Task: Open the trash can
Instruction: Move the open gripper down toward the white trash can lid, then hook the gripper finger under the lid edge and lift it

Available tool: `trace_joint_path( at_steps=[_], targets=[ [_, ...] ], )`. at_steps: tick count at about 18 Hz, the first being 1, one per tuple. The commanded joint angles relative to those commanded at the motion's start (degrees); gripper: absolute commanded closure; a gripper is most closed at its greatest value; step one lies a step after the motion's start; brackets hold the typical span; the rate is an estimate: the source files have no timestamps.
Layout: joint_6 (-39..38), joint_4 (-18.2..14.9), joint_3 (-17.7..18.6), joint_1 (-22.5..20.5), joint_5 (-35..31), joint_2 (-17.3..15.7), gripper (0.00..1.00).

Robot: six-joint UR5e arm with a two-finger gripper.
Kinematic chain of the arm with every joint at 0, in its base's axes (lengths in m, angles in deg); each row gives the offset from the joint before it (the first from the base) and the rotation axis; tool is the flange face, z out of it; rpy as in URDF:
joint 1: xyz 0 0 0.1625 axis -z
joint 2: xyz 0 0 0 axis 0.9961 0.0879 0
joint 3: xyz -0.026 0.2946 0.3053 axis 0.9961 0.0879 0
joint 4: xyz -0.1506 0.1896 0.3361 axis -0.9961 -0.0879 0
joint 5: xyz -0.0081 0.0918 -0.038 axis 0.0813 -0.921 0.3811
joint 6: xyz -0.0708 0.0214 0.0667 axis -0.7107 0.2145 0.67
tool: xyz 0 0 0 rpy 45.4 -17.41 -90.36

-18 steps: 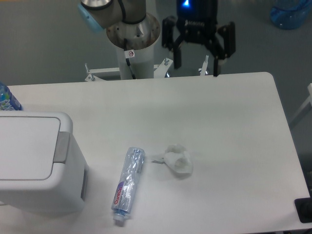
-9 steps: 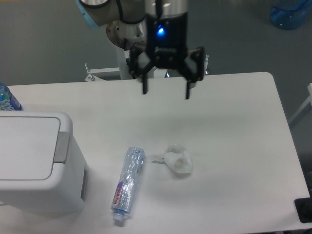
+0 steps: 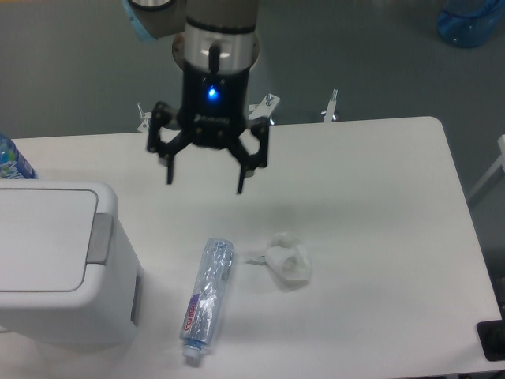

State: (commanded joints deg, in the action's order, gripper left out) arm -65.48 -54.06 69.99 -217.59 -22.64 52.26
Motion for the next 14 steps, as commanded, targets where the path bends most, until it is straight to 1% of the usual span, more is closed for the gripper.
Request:
trace_joint_path(
  at_steps=[1, 5, 11, 14],
  targets=[
    [0.0, 0.7, 0.2, 0.8, -0.1, 0.8, 0.0],
    [0.2, 1.5, 0.3, 2.8, -0.4, 2.6, 0.0],
    [0.5, 4.8, 1.0, 3.4, -0.7, 3.8, 0.0],
    [0.4, 4.9, 1.0, 3.9, -0.7, 4.0, 0.0]
  ],
)
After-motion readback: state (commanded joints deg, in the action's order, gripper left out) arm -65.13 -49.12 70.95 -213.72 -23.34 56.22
